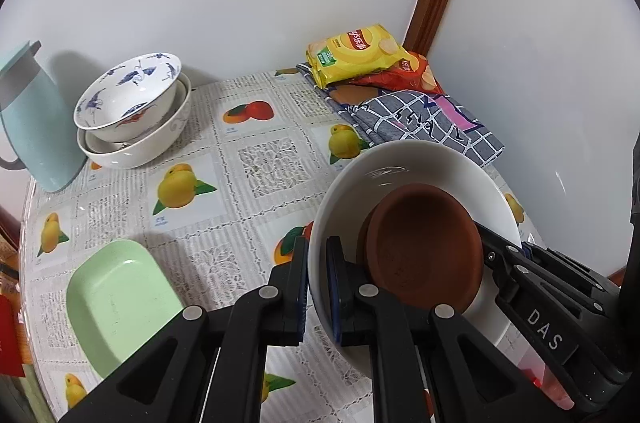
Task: Organize plates and bowls
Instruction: 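Lift the white bowl with nested brown bowls using the right tool, then carry the white bowl with the right tool over the light-green plate, then lower the white bowl onto the light-green plate and open the right tool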
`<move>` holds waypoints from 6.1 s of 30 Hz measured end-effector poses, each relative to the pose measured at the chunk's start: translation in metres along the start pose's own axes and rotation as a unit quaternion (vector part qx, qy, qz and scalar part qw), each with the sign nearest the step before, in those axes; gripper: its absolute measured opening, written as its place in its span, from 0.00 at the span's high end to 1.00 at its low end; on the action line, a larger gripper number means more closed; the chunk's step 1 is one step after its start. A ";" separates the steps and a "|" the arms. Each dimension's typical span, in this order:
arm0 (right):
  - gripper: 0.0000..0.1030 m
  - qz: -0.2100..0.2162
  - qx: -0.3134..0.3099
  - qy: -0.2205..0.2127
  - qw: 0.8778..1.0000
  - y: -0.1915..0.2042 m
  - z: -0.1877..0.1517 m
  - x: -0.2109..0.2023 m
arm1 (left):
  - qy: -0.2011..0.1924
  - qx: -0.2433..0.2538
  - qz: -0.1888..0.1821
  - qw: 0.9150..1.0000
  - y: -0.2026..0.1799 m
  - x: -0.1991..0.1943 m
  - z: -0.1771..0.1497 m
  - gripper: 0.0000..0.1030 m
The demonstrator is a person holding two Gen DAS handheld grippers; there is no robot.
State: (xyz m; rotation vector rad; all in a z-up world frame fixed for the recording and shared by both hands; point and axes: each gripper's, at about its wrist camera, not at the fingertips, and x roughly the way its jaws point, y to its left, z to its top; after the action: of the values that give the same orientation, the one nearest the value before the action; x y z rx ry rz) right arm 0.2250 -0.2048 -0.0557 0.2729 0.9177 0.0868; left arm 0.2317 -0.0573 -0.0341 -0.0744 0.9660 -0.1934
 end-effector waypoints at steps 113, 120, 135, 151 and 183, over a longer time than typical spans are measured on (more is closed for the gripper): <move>0.91 0.063 -0.094 0.028 0.993 0.183 -0.049 0.032 | -0.012 -0.109 0.057 0.992 0.179 -0.049 -0.060 0.91; 0.91 0.067 -0.101 0.038 0.992 0.192 -0.052 0.044 | -0.004 -0.117 0.063 0.991 0.190 -0.042 -0.062 0.91; 0.91 0.071 -0.103 0.068 0.990 0.196 -0.060 0.080 | 0.026 -0.132 0.069 0.989 0.209 -0.012 -0.069 0.91; 0.91 0.077 -0.104 0.116 0.985 0.201 -0.075 0.129 | 0.062 -0.149 0.078 0.984 0.233 0.026 -0.082 0.91; 0.75 0.088 -0.152 0.105 0.979 0.202 -0.070 0.125 | 0.054 -0.131 0.097 0.985 0.231 0.020 -0.083 0.79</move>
State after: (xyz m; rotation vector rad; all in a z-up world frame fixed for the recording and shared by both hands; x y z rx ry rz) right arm 0.2542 0.0266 -0.1383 0.0585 1.0722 0.4222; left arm 0.2045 0.1673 -0.1316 -0.2123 1.0960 0.1109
